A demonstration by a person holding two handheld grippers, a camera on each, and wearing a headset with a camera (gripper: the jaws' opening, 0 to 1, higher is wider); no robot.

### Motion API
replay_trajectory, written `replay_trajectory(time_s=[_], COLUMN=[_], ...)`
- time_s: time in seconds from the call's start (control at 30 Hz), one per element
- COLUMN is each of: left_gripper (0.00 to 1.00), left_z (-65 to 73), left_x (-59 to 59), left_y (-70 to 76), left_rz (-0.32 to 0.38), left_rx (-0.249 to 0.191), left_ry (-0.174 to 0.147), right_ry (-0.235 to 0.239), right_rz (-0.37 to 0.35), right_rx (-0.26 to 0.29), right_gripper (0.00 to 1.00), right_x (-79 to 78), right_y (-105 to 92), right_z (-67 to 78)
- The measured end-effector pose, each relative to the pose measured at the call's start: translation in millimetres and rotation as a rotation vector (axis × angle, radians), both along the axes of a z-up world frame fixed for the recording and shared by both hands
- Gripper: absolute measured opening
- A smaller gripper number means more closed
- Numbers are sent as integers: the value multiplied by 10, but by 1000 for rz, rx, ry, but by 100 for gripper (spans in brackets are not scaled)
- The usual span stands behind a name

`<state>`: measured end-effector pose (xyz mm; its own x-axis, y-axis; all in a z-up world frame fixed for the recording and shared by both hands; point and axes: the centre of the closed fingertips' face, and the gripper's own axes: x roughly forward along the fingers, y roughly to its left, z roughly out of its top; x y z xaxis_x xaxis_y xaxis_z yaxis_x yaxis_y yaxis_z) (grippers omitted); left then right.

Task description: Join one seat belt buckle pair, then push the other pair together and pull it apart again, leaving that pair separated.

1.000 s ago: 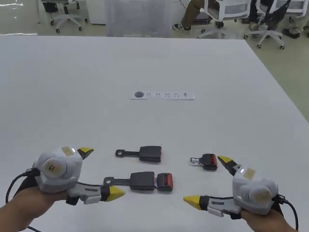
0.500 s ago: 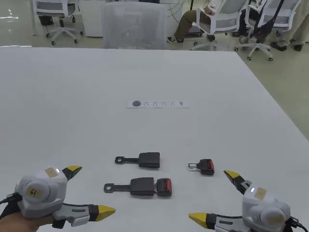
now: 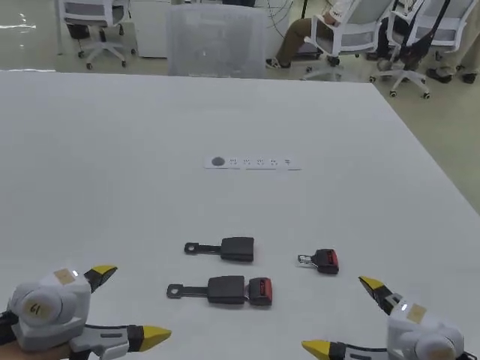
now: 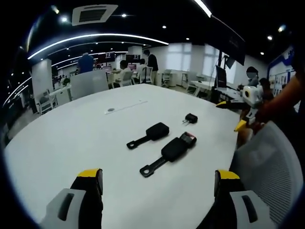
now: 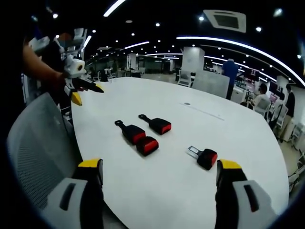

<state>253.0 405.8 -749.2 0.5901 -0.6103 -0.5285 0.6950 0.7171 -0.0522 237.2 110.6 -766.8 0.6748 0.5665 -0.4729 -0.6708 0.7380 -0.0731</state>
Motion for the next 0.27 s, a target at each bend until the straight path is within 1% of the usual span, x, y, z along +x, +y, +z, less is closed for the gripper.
replay_trajectory(time_s=[0.03,0.1,0.13,0.17,0.2,0.23,0.27], left_gripper=[100,100,100,100,100,100,100], left_z=[3,24,27,25,17,-3,3], left_x=[12,6,2,4,4,7,9], left_y=[6,-16,-20,-16,-11,1,1], left_rz=[5,7,5,0,1,8,10], left_rx=[-1,-22,-18,-8,-8,-6,-10], left_ry=[-5,1,-3,-13,-10,1,1], right_ry=[4,0,-1,1,0,0,1], right_rz=[1,1,-2,-7,-8,-9,-8], right_rx=[-2,2,6,9,6,7,9], right_gripper=[100,100,100,100,100,100,100], right_x=[-5,0,6,15,16,17,15], right_y=[5,12,13,13,13,18,22], right_z=[-8,-2,2,3,5,9,7])
